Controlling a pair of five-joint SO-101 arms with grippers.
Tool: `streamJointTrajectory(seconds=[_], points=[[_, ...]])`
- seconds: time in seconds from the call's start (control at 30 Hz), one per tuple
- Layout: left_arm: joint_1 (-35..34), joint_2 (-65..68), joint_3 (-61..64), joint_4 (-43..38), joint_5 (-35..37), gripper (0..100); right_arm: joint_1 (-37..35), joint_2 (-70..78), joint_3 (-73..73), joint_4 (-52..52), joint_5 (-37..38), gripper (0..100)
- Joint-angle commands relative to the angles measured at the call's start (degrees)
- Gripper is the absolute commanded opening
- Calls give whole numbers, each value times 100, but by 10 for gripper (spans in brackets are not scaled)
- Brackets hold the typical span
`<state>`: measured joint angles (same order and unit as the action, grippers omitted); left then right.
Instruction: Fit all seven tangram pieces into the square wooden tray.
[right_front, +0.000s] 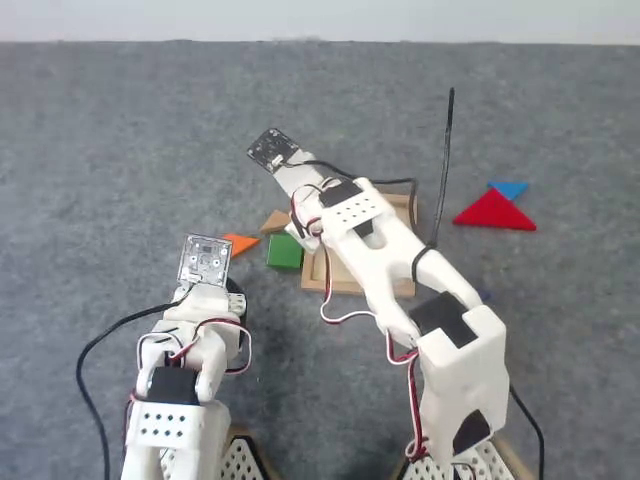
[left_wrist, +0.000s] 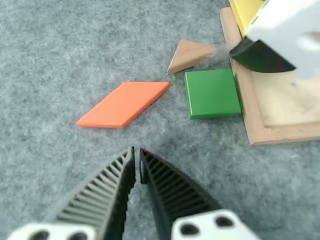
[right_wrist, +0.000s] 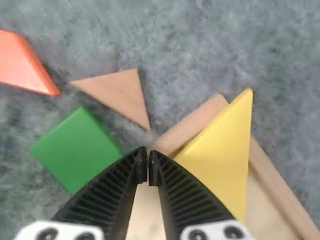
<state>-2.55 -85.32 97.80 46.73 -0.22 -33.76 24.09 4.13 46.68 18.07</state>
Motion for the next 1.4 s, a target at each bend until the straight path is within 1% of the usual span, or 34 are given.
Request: streamJointTrajectory(seconds=[0.0, 0.57, 0.7, 0.83, 0.97, 1.1, 1.17, 1.27, 1.37], points=[[-18, -70, -101, 0, 35, 14, 198, -75, -273, 145, 97, 13], [-18, -70, -101, 0, 35, 14, 435, -66, -246, 602, 114, 11], [-18, -70, -101, 0, 35, 14, 453, -66, -246, 848, 387, 9], [-18, -70, -101, 0, 35, 14, 462, -66, -246, 963, 422, 9], [-18, -70, -101, 0, 35, 14, 664, -110, -237, 971, 431, 9], [-18, -70, -101, 0, 35, 14, 901, -620, 167, 927, 633, 9], [-18, -70, -101, 0, 35, 14, 980, -998, 492, 699, 642, 9], [-18, -70, -101, 0, 35, 14, 963, -1420, 958, 321, 659, 12], [-18, -70, -101, 0, 35, 14, 945, -1763, 1240, 198, 642, 13]])
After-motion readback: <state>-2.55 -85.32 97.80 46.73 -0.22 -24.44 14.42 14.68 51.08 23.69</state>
